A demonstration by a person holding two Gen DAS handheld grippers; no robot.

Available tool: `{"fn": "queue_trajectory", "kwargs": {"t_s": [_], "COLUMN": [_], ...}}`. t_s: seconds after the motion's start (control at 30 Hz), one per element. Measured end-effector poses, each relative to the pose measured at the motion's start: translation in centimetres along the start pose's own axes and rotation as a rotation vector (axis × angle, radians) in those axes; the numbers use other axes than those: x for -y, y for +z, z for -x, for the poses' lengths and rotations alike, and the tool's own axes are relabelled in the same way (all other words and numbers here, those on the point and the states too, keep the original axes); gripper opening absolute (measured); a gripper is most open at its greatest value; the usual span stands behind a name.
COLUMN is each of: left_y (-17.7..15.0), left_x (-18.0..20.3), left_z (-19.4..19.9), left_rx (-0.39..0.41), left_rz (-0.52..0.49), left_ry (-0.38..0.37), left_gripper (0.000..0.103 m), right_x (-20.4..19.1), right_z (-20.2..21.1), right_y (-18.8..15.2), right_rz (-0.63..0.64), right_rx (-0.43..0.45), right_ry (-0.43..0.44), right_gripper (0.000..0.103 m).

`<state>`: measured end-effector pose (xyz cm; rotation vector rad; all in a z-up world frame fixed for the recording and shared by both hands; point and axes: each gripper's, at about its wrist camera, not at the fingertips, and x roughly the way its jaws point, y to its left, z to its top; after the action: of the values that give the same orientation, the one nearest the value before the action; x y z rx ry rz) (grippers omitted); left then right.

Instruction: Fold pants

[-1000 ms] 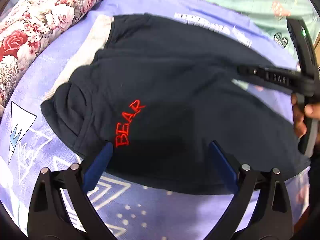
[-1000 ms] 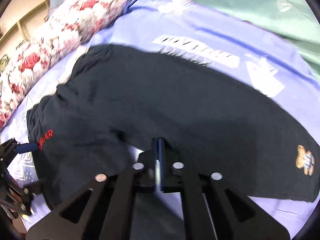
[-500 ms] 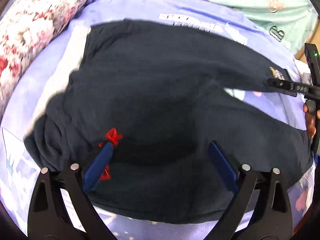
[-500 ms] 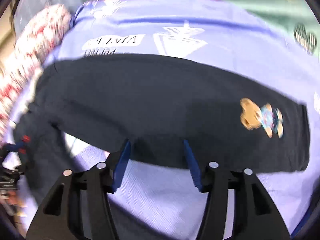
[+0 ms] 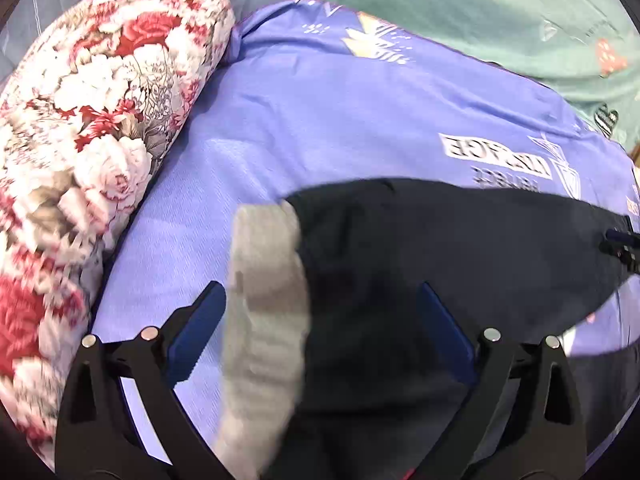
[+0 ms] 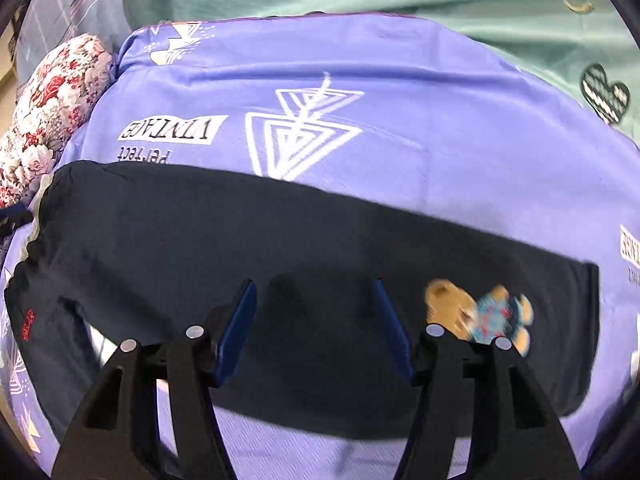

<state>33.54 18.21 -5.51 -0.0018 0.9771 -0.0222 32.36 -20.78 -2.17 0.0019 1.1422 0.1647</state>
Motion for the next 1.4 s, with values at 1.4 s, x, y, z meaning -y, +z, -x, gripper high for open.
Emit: {"fn": "queue_trajectory", "kwargs": {"t_s": [1.4], "left_y": [4.3], "left_x": [0.2], "left_z": [-5.9], "left_rx": [-0.074], "left_rz": [-0.158], "left_ry": [-0.048], "left_gripper": [0.095], "right_x": [-7.4], "right_z": [-4.6], "right_y": [5.2], "right_rz": [0.42], "right_rx": [-0.046], "right_ry": [-0.011], "right_gripper": [0.027]}}
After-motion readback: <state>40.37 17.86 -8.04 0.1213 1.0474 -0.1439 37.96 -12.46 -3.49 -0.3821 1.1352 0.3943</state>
